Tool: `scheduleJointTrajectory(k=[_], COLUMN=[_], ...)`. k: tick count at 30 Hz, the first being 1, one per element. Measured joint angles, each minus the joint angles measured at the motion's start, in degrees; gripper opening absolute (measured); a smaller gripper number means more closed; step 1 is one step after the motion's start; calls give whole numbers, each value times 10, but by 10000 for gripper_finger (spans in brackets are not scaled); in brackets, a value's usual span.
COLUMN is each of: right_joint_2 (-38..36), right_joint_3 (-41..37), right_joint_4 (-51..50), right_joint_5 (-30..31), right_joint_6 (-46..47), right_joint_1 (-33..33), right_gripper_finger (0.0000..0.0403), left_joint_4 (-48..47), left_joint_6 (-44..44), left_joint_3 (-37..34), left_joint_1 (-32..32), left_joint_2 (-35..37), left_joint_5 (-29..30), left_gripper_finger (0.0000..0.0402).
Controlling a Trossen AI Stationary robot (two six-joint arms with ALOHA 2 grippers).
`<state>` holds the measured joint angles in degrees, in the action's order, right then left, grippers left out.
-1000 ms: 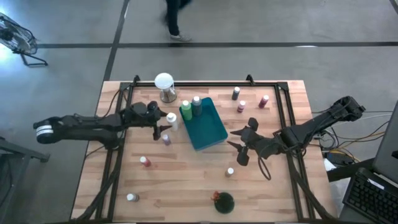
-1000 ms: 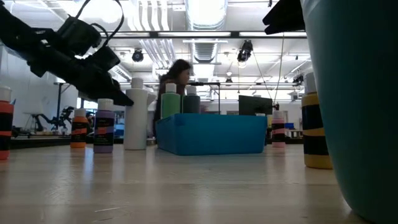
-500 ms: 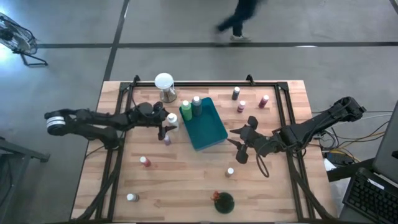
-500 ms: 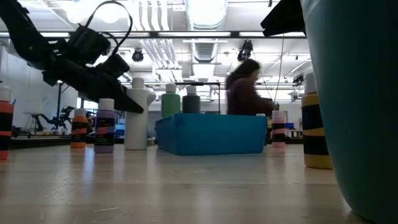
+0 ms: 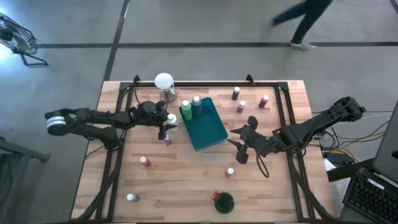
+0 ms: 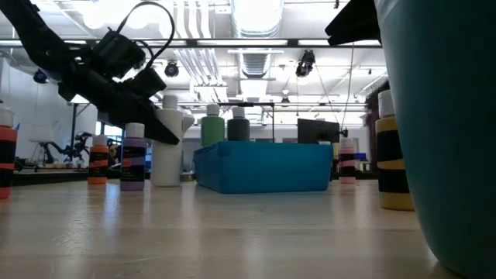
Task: Pick & Place Paint Supplies
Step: Put the white paint bottle into the blue bin
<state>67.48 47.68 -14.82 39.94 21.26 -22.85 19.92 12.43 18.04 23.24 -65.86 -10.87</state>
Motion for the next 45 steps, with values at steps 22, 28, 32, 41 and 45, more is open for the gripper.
scheduleJointTrajectory(k=[22,28,32,41,45], right_joint_2=[6,51,99,172,190], right_joint_3=[4,63,115,206,226], right_joint_4=[238,244,236,197,214], right_joint_5=[-95,-129,-186,-204,-250], right_joint_6=[-175,-206,-230,-262,-260], right_joint_1=[31,70,77,85,96], right_gripper_finger=[143,162,180,218,229], left_joint_4=[-328,-305,-272,-259,-259], left_joint_6=[-1,-48,-60,-45,-24], left_joint_3=[263,291,292,326,355], left_joint_1=[-63,-129,-175,-240,-256], left_joint_2=[126,101,73,14,-22], left_joint_5=[19,18,35,69,85], left_gripper_finger=[187,185,185,185,185])
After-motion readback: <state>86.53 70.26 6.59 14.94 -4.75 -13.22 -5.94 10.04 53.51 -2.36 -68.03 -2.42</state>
